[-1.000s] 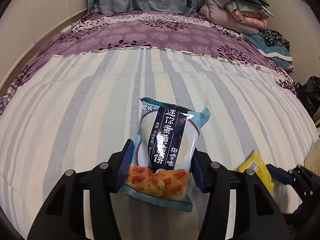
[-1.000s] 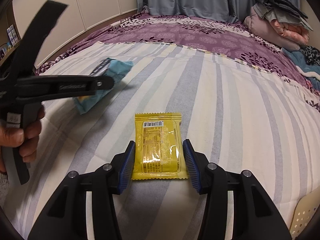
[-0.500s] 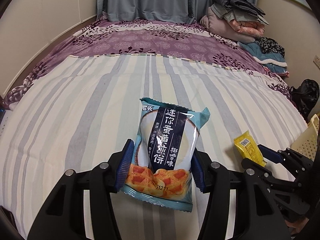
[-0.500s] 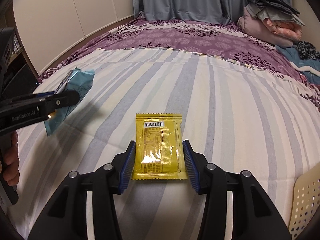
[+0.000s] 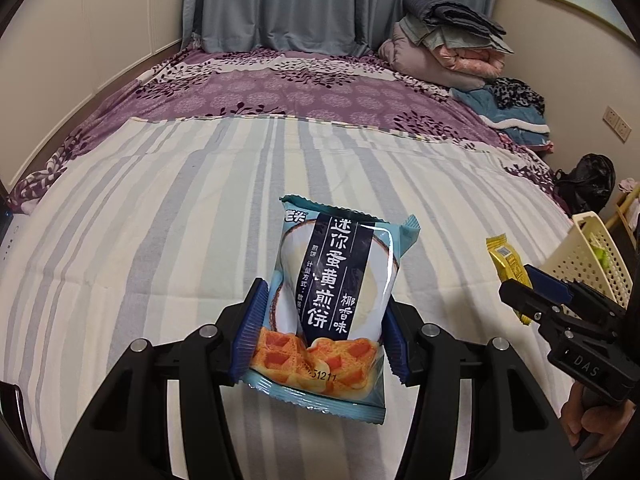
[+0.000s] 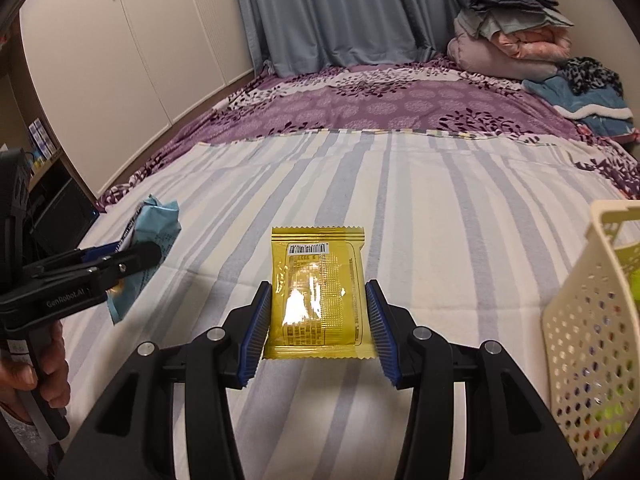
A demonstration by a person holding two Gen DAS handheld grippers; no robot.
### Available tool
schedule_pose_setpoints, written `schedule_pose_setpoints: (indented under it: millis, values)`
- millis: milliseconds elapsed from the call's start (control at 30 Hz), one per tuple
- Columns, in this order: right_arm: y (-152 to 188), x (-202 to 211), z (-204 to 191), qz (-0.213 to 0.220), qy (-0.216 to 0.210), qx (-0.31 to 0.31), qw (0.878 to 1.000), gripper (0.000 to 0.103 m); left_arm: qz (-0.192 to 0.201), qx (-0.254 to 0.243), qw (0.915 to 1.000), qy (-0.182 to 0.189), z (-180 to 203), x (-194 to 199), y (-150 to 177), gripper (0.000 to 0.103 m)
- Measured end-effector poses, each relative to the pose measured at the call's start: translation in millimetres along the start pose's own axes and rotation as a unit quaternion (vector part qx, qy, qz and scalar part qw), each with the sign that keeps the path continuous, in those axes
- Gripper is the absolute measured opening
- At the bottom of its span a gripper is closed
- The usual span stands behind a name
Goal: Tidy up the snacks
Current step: 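Carry the yellow pack into the basket and open the right gripper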
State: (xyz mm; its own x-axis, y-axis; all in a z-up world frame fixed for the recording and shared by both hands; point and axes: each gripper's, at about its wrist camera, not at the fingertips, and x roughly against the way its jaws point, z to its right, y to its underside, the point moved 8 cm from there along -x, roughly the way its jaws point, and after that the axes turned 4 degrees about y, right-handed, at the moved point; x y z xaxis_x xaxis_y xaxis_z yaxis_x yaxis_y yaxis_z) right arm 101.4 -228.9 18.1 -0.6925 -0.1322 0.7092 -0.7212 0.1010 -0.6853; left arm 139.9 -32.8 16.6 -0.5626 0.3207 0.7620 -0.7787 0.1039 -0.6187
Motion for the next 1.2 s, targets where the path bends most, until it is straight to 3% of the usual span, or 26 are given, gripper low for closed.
schedule_pose_setpoints:
  millis: [400, 667, 967, 1200]
  values:
    - [-8, 79, 39, 0.068, 0.021, -0.031, 0.997, 0.047, 0.024, -0.039, 0.9987, 0.023, 52, 34, -6, 0.055]
    - [5, 144, 106, 0.107, 0.081, -0.074, 0.988, 0.047, 0.031, -0.064, 0.9966, 0.043, 84, 44, -6, 0.055]
    - [38, 184, 181, 0.107, 0.161, -0.122, 0.974, 0.048, 0.035, -0.091, 0.993, 0.066, 119, 48, -7, 0.055]
    - [60, 190, 214, 0.089, 0.194, -0.153, 0.965, 0.048, 0.035, -0.109, 0.9903, 0.078, 142, 50, -7, 0.055]
